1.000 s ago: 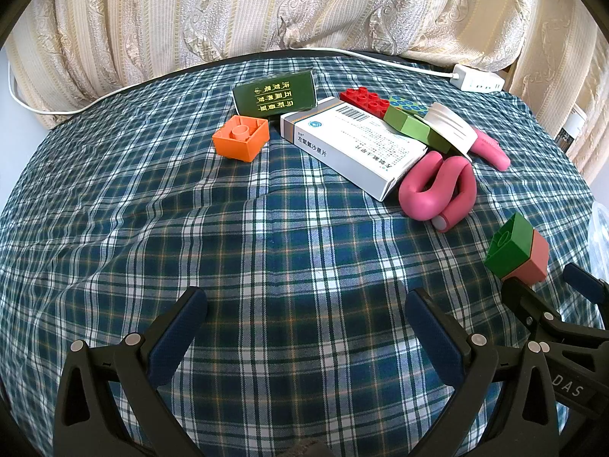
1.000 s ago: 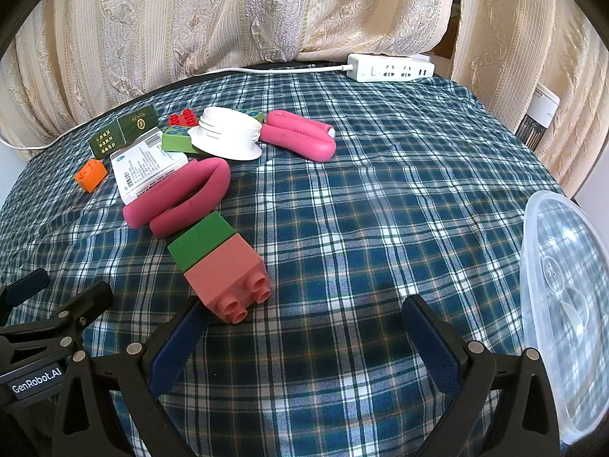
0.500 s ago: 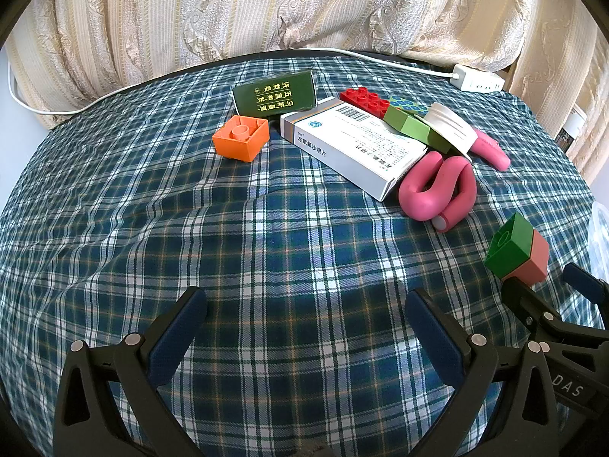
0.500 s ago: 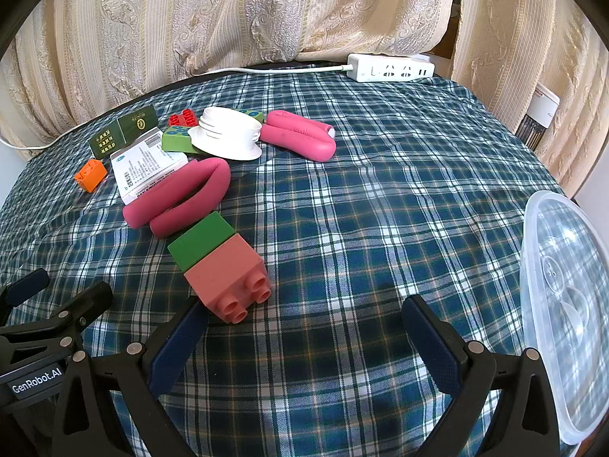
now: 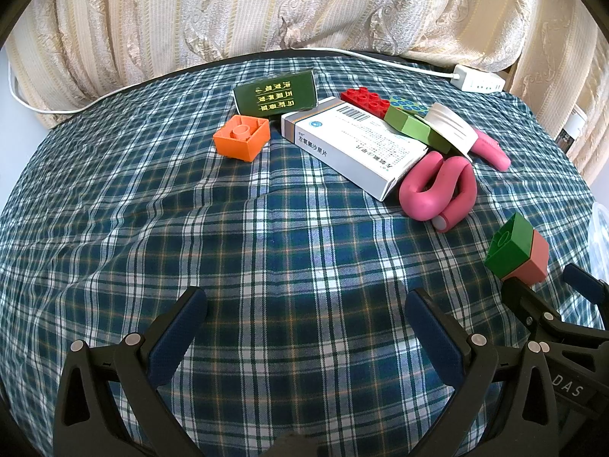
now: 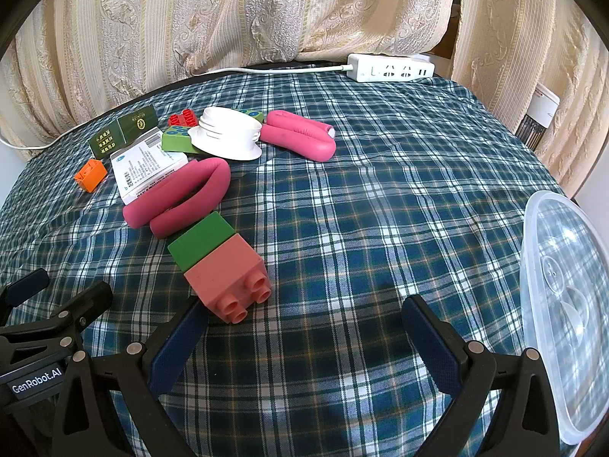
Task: Organize objects
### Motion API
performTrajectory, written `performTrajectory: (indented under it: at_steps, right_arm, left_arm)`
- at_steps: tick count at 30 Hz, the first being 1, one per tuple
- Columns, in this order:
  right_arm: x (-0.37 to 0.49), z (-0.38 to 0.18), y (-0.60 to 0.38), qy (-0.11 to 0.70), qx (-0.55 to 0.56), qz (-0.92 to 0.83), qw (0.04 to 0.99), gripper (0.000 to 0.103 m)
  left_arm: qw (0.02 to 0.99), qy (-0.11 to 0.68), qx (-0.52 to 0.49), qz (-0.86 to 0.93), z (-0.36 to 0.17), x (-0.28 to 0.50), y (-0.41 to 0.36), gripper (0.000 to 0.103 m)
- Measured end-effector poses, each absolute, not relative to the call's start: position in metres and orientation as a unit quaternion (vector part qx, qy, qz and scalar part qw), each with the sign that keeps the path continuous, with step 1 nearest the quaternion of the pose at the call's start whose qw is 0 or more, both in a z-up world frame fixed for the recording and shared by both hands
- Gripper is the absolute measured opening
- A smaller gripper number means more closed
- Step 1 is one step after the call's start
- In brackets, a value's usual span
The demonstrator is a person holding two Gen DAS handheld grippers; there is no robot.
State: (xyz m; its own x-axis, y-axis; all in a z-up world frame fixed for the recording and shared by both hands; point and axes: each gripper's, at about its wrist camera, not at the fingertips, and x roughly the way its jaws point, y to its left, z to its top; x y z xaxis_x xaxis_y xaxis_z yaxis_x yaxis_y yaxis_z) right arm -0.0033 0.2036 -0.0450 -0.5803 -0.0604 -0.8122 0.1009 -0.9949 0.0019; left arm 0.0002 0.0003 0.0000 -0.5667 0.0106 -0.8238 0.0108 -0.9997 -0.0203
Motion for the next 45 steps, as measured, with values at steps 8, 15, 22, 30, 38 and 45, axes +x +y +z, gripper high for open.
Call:
performTrajectory:
  at_steps: [8,15,22,30,38,45]
  right_arm:
    - [-0.003,-0.045,0.204,0.022,0.456,-0.889,0.045,0.103]
    - [-0.006,-0.042,0.206,0.043,0.464,-0.881,0.084,0.103]
    - [-0.003,-0.041,0.204,0.05,0.476,-0.873,0.095,0.103]
    - [-0.011,-0.037,0.196,0.043,0.473,-0.871,0.127,0.1]
    - [-0.023,-0.038,0.179,0.074,0.454,-0.878,0.135,0.077]
    - [-0.02,-0.036,0.18,0.072,0.443,-0.882,0.146,0.061]
  left_arm:
    - [0.004,0.014,0.464,-0.886,0.0,0.001,-0.001,0.103]
    - [-0.017,0.004,0.466,-0.885,0.0,0.005,0.002,0.103]
    - [-0.044,0.015,0.463,-0.885,0.002,0.006,0.0,0.103]
    - [-0.026,0.012,0.467,-0.884,0.006,0.008,-0.008,0.103]
    - [0.019,0.016,0.453,-0.891,0.017,0.003,-0.033,0.103]
    - [0.039,0.017,0.453,-0.891,0.023,-0.015,-0.047,0.102]
